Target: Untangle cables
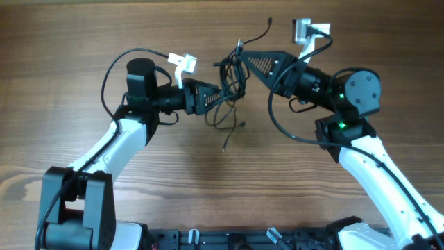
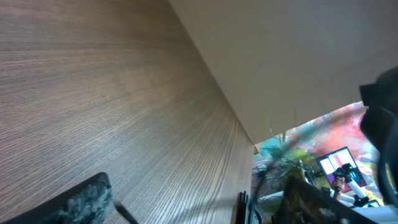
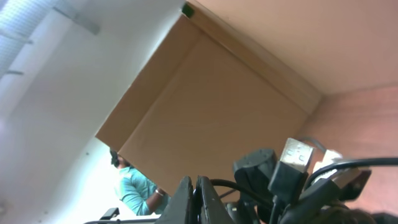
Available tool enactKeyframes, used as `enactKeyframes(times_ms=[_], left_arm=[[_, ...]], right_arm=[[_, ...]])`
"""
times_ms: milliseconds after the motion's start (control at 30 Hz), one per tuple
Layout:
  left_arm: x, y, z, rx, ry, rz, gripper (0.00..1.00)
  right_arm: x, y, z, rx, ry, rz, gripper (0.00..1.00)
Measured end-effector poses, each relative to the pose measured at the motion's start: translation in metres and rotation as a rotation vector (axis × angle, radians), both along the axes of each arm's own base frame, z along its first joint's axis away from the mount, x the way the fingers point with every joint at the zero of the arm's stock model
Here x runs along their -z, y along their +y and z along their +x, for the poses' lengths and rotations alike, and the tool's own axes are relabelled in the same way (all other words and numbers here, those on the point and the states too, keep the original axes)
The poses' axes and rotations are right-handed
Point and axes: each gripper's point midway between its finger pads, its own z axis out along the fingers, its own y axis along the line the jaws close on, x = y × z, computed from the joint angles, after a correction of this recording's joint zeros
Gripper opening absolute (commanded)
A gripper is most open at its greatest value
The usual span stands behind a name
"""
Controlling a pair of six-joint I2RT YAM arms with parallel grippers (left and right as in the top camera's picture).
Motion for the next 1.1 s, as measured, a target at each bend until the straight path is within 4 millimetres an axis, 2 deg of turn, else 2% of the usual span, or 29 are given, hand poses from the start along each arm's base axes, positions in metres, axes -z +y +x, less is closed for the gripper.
enactKeyframes(times_ms=[100,167,400,600,733,933,967,1000,1033,1067,1100], left_arm=[[-0.003,0.015,0.007,-0.027,-0.008,-0.013,0.96],[-0.008,0.017,0.007,-0.015,-0.028,-0.026,0.96],[-0.015,0.005,-0.003,0.05,-0.063,-0.046,0.98],[-0.019,-0.005,-0.009,0.086,-0.091,-0.053,0.98],[-0.029,-0.011,-0.02,0.159,-0.147,-0.085,0.98],[-0.03,-0.023,-0.028,0.196,-0.152,-0.088,0.98],[-0.028,-0.03,-0.026,0.179,-0.154,-0.074,0.93],[-0.027,-0.036,-0.026,0.169,-0.155,-0.064,0.81],[-0.025,-0.04,-0.024,0.151,-0.156,-0.053,0.41],[-0.023,-0.045,-0.02,0.117,-0.164,-0.034,0.17],[-0.02,-0.048,-0.013,0.074,-0.167,-0.013,0.04]], right_arm=[[-0.002,-0.005,0.004,0.008,0.007,0.017,0.04],[-0.004,-0.005,0.003,0.0,0.023,0.028,0.04],[-0.025,-0.006,-0.013,-0.063,-0.034,0.095,0.04],[-0.023,-0.003,-0.017,-0.094,-0.011,0.09,0.04],[-0.023,-0.003,-0.017,-0.094,-0.009,0.089,0.04],[-0.023,0.001,-0.02,-0.11,-0.002,0.091,0.04],[-0.023,0.005,-0.023,-0.124,-0.001,0.091,0.04],[-0.023,0.007,-0.025,-0.133,0.003,0.091,0.04],[-0.023,0.008,-0.026,-0.138,0.009,0.092,0.04],[-0.022,0.008,-0.026,-0.14,0.013,0.093,0.04],[-0.022,0.008,-0.026,-0.142,0.015,0.093,0.04]])
